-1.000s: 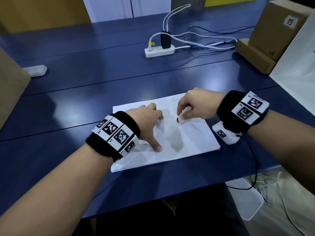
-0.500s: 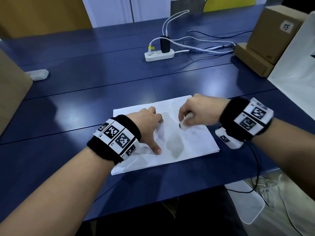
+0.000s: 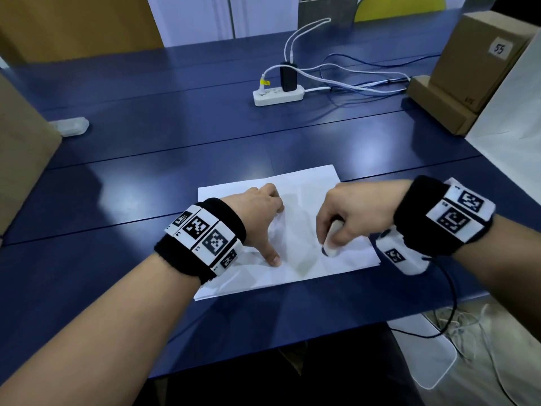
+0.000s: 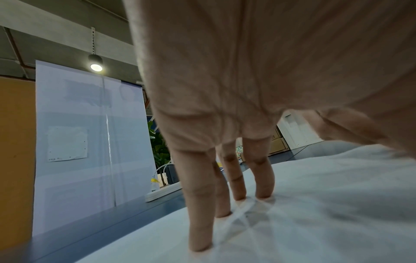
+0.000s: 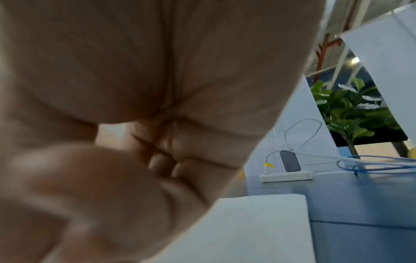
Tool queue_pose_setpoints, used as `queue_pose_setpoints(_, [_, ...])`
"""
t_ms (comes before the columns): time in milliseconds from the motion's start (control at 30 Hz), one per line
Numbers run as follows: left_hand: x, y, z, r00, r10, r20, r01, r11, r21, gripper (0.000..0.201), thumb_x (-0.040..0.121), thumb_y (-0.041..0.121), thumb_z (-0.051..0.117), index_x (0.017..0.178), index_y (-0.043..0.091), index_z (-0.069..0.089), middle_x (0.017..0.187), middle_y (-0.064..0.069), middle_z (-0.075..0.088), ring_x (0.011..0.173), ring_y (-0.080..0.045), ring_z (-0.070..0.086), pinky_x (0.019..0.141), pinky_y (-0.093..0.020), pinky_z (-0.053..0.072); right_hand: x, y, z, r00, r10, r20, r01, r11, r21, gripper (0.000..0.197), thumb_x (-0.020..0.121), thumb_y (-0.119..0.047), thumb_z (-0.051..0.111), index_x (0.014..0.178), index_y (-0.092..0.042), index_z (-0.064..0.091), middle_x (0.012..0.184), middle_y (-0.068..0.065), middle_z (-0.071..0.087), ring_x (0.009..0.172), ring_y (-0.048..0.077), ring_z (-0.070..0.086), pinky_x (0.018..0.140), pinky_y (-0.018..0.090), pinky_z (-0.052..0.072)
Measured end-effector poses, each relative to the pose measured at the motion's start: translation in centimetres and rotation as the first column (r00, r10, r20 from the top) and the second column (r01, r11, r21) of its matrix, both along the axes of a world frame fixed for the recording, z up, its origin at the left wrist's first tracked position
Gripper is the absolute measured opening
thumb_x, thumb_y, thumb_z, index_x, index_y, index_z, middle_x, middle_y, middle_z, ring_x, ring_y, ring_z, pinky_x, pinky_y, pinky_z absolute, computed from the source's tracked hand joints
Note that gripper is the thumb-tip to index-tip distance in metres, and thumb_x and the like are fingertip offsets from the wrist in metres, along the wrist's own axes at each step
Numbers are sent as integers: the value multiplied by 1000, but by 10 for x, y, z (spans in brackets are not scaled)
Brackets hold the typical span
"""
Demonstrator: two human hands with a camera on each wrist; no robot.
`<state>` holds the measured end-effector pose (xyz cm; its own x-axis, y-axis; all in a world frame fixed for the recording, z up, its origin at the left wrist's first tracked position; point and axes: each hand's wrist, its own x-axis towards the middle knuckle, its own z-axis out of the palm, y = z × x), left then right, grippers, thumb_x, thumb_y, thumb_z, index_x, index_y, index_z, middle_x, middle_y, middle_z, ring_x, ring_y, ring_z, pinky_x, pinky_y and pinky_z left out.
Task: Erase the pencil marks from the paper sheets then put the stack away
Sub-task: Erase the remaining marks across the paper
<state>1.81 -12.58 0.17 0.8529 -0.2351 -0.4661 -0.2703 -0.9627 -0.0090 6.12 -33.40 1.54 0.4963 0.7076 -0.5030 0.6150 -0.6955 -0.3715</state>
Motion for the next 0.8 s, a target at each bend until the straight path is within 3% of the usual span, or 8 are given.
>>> queue_pose_setpoints(67, [1,-1,1,1000,-2,1,2,1000,3,102,51,64,86,136,21,47,136,8,34,120,-18,44,100,-41,46,6,5,-1,997,-10,72,7,999,31,12,79,-33,76,90,-32,76,73,-5,72,67,19,68,62,31,58])
queue_pose_setpoints(200, [2,-3,1,1000,-4,3,4,1000,8,100,50,64,86,132,21,50,131,8,37,116,-18,47,96,-41,48,33,7,-7,932,-214,293,164,969,187,13,82,-36,74,90,-26,76,74,-9,68,80,19,66,69,31,54])
queue_pose_setpoints(300, [2,-2,1,1000,-8,7,8,1000,14,105,49,65,86,136,21,47,129,7,39,115,-18,48,96,-42,48,20,-1,-6,981,-117,154,100,988,118,11,79,-36,76,88,-29,76,72,-10,71,74,15,65,66,31,55])
queue_pose_setpoints(400, [3,-2,1,1000,-9,-1,9,1000,15,106,49,66,86,136,21,47,127,7,39,114,-19,48,96,-42,48,-3,-3,-7,998,31,-49,-30,999,10,13,76,-33,77,89,-32,76,75,-4,73,68,20,67,61,32,57])
queue_pose_setpoints(467, [3,-3,2,1000,-12,-5,12,1000,20,106,49,66,86,137,22,47,127,7,39,114,-19,47,96,-42,48,4,-1,-8,1000,16,-15,-15,999,34,14,77,-34,76,91,-33,76,74,-2,73,65,21,68,61,33,58])
queue_pose_setpoints(533, [3,-4,3,1000,-12,-6,12,1000,25,105,49,65,86,137,22,46,128,7,39,115,-19,47,95,-43,48,22,2,-9,988,-113,100,101,987,123,11,80,-34,76,90,-31,76,72,-4,72,60,18,67,64,34,59])
queue_pose_setpoints(633, [2,-4,3,1000,-17,-8,17,999,33,107,50,66,85,139,22,45,130,6,39,115,-19,47,95,-43,49,34,0,-11,953,-209,218,164,964,208,12,80,-41,74,87,-31,74,76,-10,71,72,20,69,73,42,59])
queue_pose_setpoints(800, [4,-3,3,1000,-17,-17,17,999,36,109,49,66,85,140,21,45,128,6,39,115,-20,46,96,-44,48,-4,-2,-7,998,52,-43,-52,999,18,16,75,-37,76,90,-35,75,76,-3,74,70,21,70,66,40,60])
